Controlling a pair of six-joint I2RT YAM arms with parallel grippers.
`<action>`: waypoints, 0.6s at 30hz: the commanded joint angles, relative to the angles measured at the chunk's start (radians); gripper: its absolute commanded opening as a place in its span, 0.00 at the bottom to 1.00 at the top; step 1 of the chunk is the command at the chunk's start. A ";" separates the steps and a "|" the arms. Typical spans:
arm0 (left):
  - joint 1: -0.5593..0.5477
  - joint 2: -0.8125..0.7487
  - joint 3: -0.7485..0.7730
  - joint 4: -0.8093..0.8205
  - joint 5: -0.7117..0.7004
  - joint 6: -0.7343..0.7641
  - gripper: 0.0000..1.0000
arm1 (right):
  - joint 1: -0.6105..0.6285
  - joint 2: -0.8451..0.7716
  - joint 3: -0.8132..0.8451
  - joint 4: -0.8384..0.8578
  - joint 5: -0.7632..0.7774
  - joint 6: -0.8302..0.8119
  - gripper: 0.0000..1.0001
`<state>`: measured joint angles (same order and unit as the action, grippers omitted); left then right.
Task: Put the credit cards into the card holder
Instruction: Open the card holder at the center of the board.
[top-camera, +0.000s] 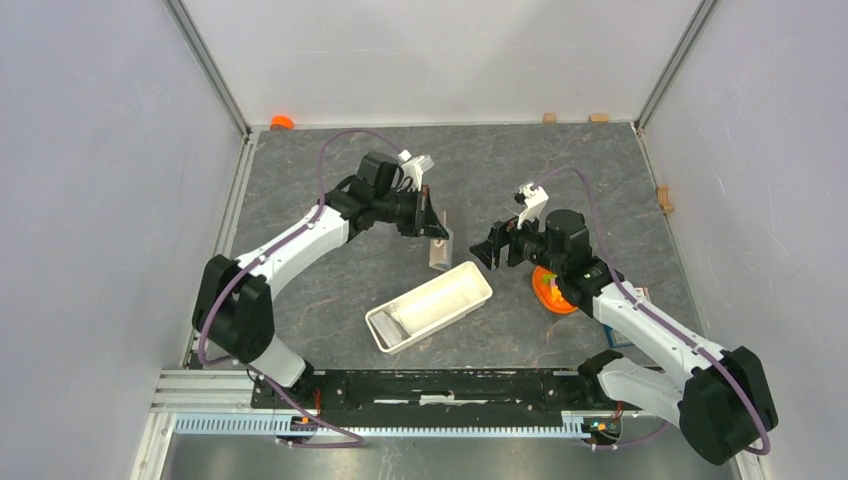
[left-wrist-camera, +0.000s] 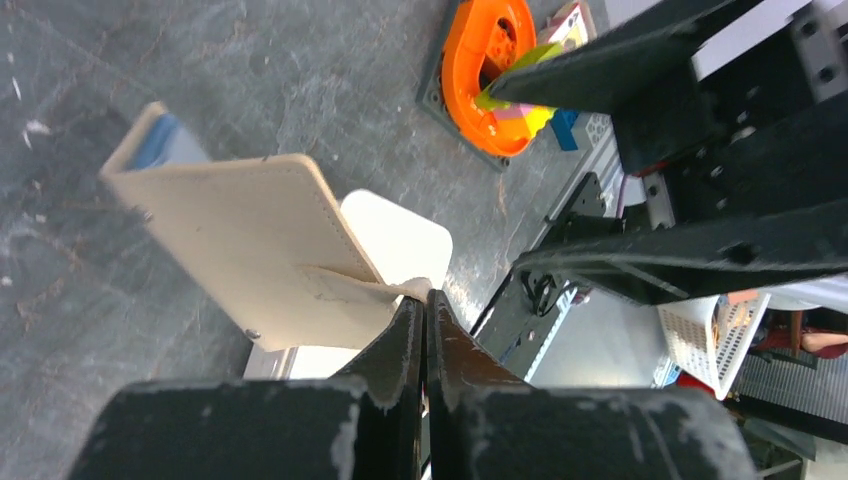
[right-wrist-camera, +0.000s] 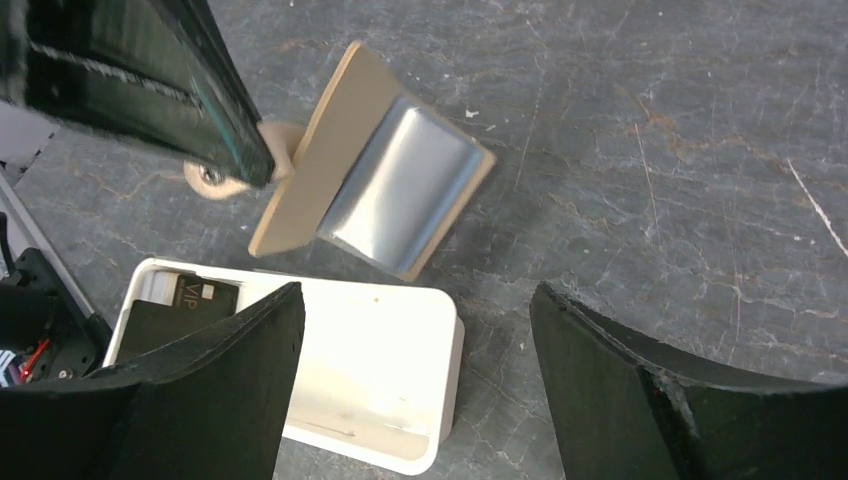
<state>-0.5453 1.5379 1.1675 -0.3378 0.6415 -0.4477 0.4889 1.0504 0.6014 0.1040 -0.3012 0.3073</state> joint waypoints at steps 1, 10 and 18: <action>0.000 0.048 0.121 0.099 0.042 -0.040 0.02 | -0.001 0.021 -0.023 0.045 0.025 -0.021 0.87; 0.097 0.210 0.120 0.080 -0.020 -0.002 0.02 | -0.009 0.150 0.009 0.062 0.042 -0.020 0.86; 0.201 0.372 0.115 -0.047 -0.089 0.084 0.02 | -0.012 0.397 0.105 0.210 -0.115 0.104 0.67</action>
<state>-0.3813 1.8801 1.2808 -0.3145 0.6010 -0.4393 0.4797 1.3544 0.5976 0.1997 -0.3317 0.3492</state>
